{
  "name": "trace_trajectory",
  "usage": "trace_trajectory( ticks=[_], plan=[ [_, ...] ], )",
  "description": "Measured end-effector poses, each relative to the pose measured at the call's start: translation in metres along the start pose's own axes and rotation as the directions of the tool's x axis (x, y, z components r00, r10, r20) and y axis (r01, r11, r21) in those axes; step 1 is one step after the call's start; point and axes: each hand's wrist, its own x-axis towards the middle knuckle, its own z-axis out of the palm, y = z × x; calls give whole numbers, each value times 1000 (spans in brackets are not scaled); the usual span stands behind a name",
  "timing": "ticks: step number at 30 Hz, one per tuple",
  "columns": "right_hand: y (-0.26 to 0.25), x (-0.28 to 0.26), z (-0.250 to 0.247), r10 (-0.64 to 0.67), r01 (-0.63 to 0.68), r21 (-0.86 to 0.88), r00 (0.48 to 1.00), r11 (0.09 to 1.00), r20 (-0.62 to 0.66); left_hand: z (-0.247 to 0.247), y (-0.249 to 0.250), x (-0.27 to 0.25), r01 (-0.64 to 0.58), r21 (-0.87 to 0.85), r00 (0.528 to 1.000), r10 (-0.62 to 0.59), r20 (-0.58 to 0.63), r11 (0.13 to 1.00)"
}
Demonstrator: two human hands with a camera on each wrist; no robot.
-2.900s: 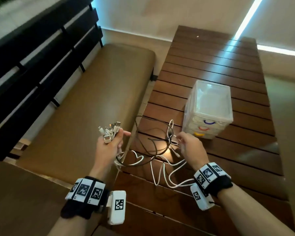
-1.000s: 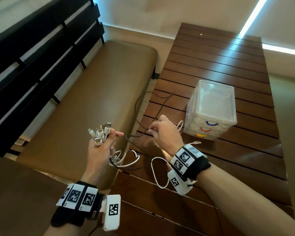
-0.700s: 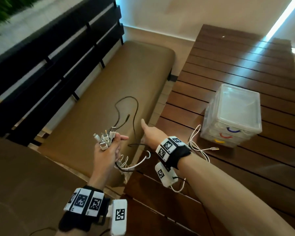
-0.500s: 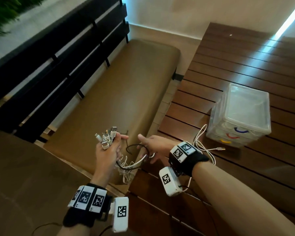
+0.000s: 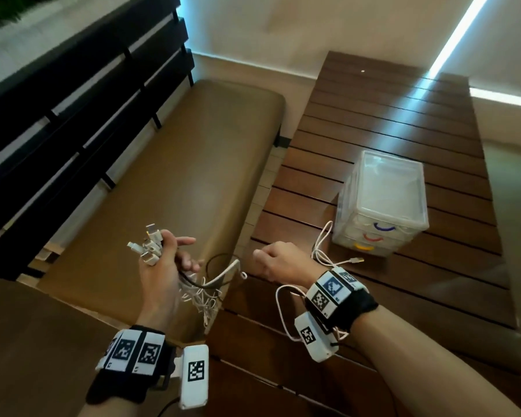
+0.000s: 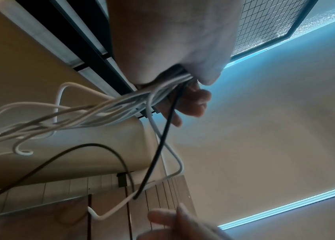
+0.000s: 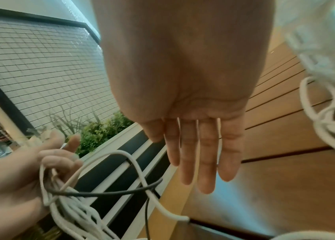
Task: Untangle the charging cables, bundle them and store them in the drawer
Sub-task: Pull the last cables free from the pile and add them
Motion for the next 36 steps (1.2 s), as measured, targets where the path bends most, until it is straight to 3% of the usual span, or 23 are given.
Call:
trace_trajectory(
  ticks=[4, 8, 10, 13, 18, 22, 25, 28, 31, 33, 35, 36],
  plan=[
    [39, -22, -26, 23, -34, -57, 986, 998, -168, 14, 0, 9, 15, -26, 1000, -15, -14, 1000],
    [84, -49, -58, 156, -202, -70, 898, 977, -411, 28, -4, 14, -19, 46, 1000, 18, 17, 999],
    [110, -54, -65, 228, -319, -160, 879, 934, -419, 36, -6, 13, -43, 80, 998, 40, 44, 996],
    [141, -57, -58, 303, -394, -326, 906, 859, -295, 49, -10, 10, -72, 112, 990, 57, 126, 991],
    [157, -68, -46, 204, -358, -433, 910, 828, -361, 52, -18, 9, -97, 200, 975, 52, 217, 975],
    [151, -82, -57, 166, -316, -365, 907, 876, -388, 51, -20, 6, -83, 239, 970, 23, 244, 968],
    [126, -103, -81, 157, -311, -280, 873, 908, -462, 52, -19, 2, -86, 224, 970, 31, 240, 971],
    [94, -127, -109, 41, -198, -188, 787, 962, -616, 53, -15, -2, -106, 219, 963, 46, 266, 970],
    [59, -144, -131, -48, 73, -3, 619, 997, -784, 53, -8, -7, -132, 218, 954, 65, 292, 967],
    [34, -149, -138, -100, 277, 55, 515, 959, -851, 52, -4, -9, -137, 202, 950, 72, 303, 970],
    [9, -148, -137, -144, 427, 79, 466, 901, -873, 51, -1, -12, -148, 200, 944, 78, 321, 968],
    [-1, -144, -134, -164, 469, 86, 466, 879, -869, 51, 0, -14, -155, 203, 942, 83, 324, 967]
  ],
)
